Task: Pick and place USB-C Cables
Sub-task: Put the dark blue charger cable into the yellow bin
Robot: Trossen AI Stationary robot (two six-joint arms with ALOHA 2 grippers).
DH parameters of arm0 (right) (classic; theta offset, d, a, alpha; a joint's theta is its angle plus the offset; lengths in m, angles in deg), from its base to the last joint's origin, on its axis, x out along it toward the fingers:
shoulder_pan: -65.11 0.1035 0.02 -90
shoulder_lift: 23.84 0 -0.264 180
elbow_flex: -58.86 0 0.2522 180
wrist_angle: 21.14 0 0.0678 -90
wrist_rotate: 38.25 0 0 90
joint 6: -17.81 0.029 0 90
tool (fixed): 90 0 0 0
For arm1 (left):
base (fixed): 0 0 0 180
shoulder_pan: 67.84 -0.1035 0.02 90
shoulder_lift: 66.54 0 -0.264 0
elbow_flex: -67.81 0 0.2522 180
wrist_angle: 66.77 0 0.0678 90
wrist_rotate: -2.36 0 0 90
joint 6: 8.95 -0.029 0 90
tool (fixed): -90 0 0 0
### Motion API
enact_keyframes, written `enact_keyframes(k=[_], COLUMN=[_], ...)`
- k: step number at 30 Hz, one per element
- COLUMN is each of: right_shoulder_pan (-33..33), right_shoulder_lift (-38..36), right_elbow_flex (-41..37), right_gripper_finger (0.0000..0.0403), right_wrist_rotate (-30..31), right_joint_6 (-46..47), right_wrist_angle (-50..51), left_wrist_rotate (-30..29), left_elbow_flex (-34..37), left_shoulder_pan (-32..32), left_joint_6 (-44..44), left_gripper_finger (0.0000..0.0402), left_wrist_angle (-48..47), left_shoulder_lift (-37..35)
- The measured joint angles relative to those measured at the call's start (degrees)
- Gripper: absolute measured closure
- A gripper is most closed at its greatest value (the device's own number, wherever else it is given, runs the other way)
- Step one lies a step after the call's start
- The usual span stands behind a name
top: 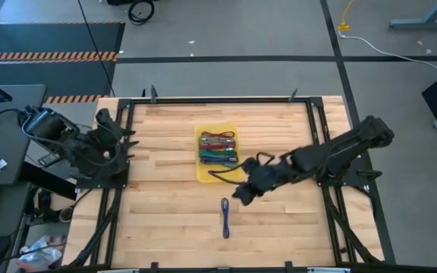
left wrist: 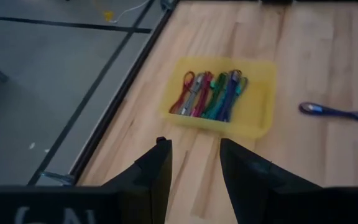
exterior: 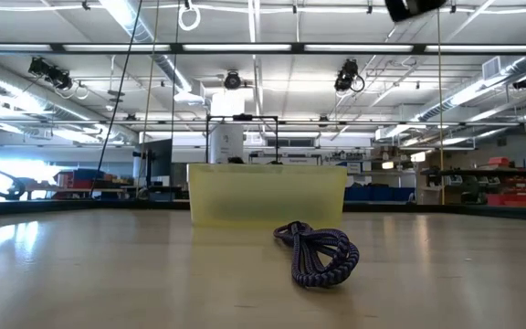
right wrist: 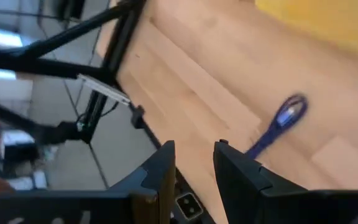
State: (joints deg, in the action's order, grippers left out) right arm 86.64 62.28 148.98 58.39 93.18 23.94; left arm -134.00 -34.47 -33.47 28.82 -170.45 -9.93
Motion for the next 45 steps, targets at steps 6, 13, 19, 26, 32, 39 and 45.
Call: enact_keyframes(k=[6,13,19,26,32,39,45], right_shoulder_pan=[1.5,2.4,1.9,0.2,-0.4,-0.4,-0.4], right_shoulder_lift=[8.4,20.8,28.6,31.8,30.2,24.4,22.9], right_elbow_flex=[-8.2,-5.6,-0.9,0.6,0.6,0.7,0.7], right_gripper_finger=[0.0294,0.0299,0.0298,0.0298,0.0298,0.0298,0.0298], right_wrist_rotate=[-4.6,-12.6,-17.1,-19.7,-16.0,-12.7,-13.3], right_joint_6=[12.0,16.2,14.4,12.6,8.1,4.8,-2.1], right_wrist_angle=[-10.3,-18.8,-19.0,-16.1,-15.3,-13.3,-12.2], left_wrist_rotate=[1.6,1.6,1.2,1.0,0.7,-2.2,-3.4], left_elbow_flex=[0.1,0.1,0.1,0.1,0.1,0.1,0.0], left_shoulder_pan=[0.0,0.0,0.0,0.0,0.0,0.0,0.0], left_joint_6=[-5.1,-6.5,-6.5,-5.5,-4.2,-2.6,-2.3], left_gripper_finger=[0.026,0.026,0.0261,0.0267,0.0267,0.0267,0.0267], left_wrist_angle=[0.2,0.2,0.3,0.3,0.3,0.3,0.4], left_shoulder_lift=[-1.9,-3.9,-4.2,-4.1,-4.1,-4.1,-4.1])
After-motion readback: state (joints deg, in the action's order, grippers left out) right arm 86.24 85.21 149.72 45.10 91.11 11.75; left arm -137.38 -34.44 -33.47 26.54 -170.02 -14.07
